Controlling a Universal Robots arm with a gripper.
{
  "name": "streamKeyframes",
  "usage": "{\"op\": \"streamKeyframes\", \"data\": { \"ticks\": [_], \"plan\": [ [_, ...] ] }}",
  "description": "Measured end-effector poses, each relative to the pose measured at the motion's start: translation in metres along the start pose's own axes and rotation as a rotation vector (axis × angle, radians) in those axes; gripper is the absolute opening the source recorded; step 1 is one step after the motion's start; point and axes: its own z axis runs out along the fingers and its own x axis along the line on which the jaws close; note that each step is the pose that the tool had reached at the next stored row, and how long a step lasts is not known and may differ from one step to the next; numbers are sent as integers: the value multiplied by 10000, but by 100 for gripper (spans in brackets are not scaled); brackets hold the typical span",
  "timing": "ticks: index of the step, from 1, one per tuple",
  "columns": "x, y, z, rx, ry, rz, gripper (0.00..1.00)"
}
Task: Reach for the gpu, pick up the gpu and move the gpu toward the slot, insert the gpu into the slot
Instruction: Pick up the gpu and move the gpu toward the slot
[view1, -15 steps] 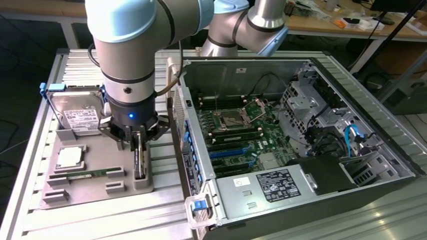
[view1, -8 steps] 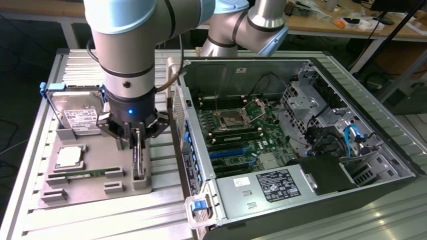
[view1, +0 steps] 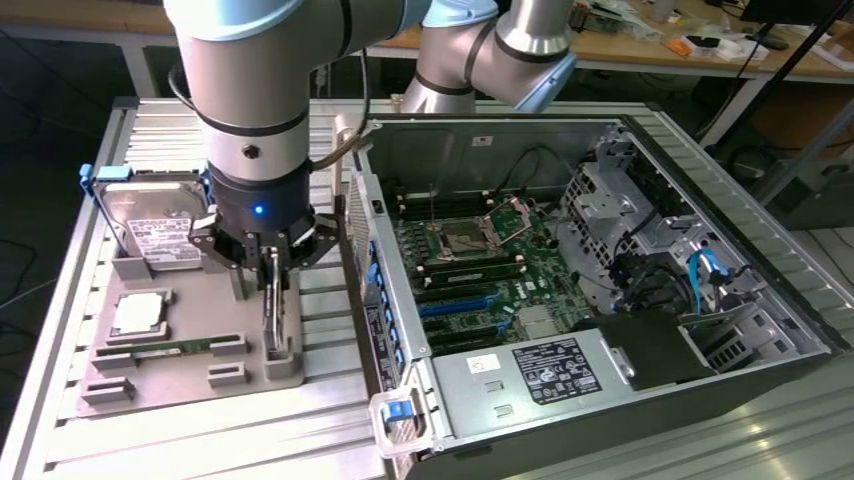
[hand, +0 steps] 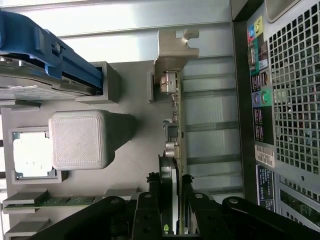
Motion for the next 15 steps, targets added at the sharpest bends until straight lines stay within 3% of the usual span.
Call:
{"op": "streamKeyframes", "data": {
  "ticks": [7, 15],
  "plan": [
    [2, 5, -146, 0, 1, -18, 27],
    [1, 9, -236, -3, -2, -40, 27]
  ]
}}
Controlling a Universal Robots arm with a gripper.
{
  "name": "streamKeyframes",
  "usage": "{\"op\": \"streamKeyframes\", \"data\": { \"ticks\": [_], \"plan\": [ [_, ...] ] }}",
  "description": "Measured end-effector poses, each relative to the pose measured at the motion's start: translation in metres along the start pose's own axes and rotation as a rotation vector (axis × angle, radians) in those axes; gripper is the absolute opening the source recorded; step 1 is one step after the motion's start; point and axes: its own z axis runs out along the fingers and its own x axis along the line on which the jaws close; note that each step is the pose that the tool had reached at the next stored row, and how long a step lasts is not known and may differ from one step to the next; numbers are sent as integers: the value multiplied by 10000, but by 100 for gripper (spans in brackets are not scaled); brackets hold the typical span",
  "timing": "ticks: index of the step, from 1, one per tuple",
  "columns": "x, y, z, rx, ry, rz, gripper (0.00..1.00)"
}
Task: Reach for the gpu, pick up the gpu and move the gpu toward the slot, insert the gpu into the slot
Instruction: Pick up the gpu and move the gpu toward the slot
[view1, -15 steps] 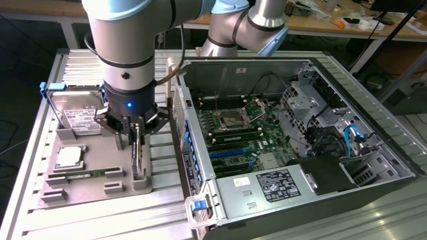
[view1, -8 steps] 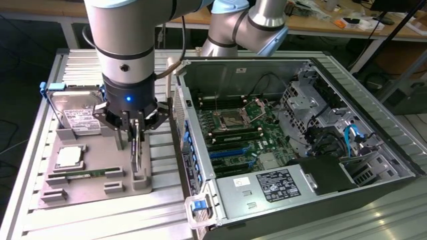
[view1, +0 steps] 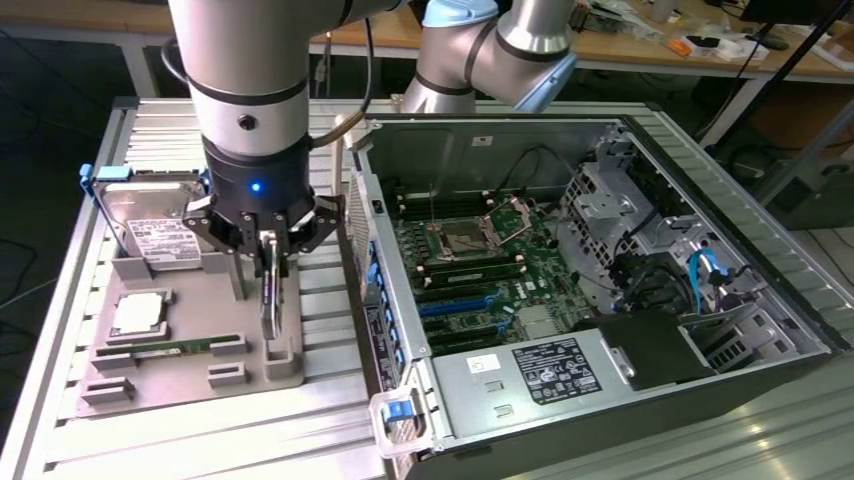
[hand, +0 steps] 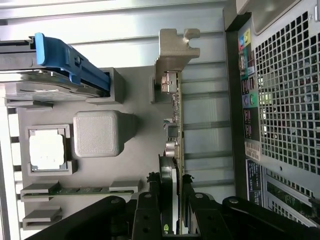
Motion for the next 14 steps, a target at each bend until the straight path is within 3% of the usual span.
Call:
{"op": "streamKeyframes", "data": {
  "ticks": [6, 14],
  "plan": [
    [8, 13, -115, 12, -6, 0, 27],
    [17, 24, -422, 12, -16, 1, 27]
  ]
}}
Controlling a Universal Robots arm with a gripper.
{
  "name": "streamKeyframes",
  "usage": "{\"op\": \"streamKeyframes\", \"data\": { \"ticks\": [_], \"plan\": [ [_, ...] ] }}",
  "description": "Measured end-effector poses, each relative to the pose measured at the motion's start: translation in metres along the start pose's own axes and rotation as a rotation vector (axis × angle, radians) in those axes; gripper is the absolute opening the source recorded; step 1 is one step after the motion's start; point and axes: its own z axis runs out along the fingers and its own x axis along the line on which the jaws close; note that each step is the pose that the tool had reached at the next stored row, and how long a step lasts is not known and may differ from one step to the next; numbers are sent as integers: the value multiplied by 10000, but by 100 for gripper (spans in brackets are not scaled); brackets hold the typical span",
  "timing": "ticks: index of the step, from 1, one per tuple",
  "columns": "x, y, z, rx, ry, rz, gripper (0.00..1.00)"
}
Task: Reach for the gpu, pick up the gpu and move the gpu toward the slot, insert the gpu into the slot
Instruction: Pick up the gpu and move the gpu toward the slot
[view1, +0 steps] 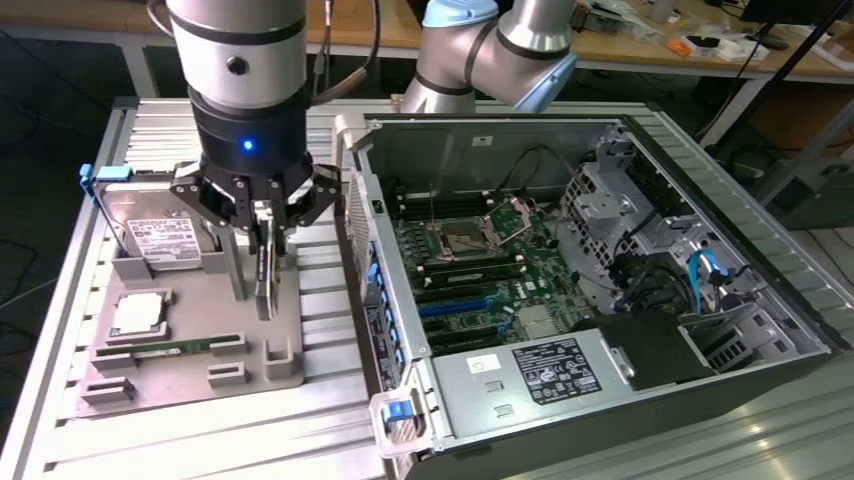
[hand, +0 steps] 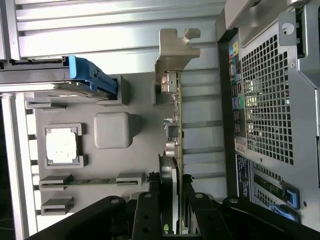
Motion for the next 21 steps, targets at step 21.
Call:
{"op": "streamKeyframes", "data": {
  "ticks": [21],
  "plan": [
    [9, 30, -845, 0, -1, 0, 27]
  ]
}}
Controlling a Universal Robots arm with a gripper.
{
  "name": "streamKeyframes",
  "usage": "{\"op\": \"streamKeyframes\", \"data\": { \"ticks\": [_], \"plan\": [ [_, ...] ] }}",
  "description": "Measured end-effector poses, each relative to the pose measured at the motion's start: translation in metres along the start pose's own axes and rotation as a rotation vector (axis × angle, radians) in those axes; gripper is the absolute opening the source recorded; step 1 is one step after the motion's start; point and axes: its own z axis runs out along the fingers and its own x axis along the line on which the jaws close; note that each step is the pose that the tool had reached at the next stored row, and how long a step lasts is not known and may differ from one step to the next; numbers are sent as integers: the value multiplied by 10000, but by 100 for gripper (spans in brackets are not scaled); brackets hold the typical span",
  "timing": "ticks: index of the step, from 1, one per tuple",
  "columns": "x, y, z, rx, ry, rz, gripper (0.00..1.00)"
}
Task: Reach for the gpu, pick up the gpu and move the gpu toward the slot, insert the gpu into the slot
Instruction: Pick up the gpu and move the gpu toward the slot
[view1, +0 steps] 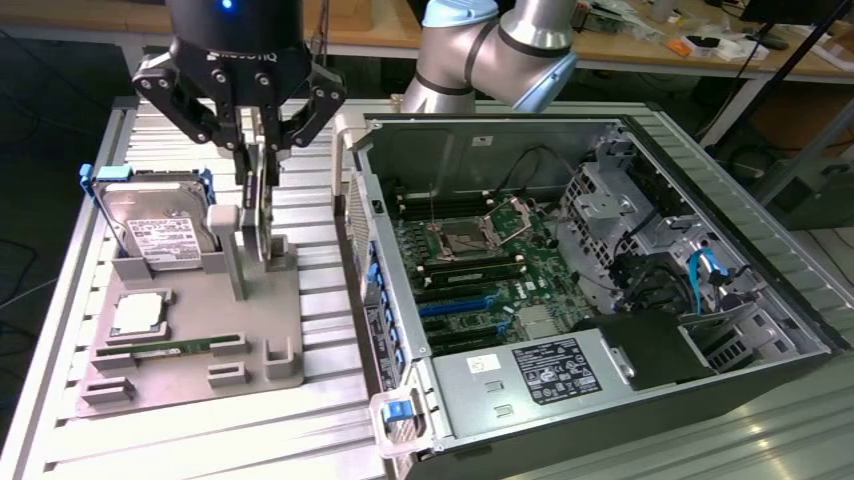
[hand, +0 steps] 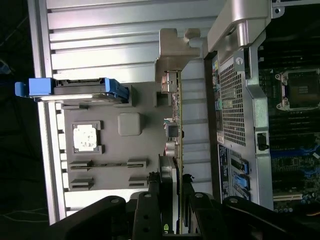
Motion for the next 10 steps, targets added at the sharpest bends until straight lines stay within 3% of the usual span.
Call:
{"op": "streamKeyframes", "data": {
  "ticks": [10],
  "plan": [
    [-173, 13, 0, -3, 2, 0, 27]
  ]
}}
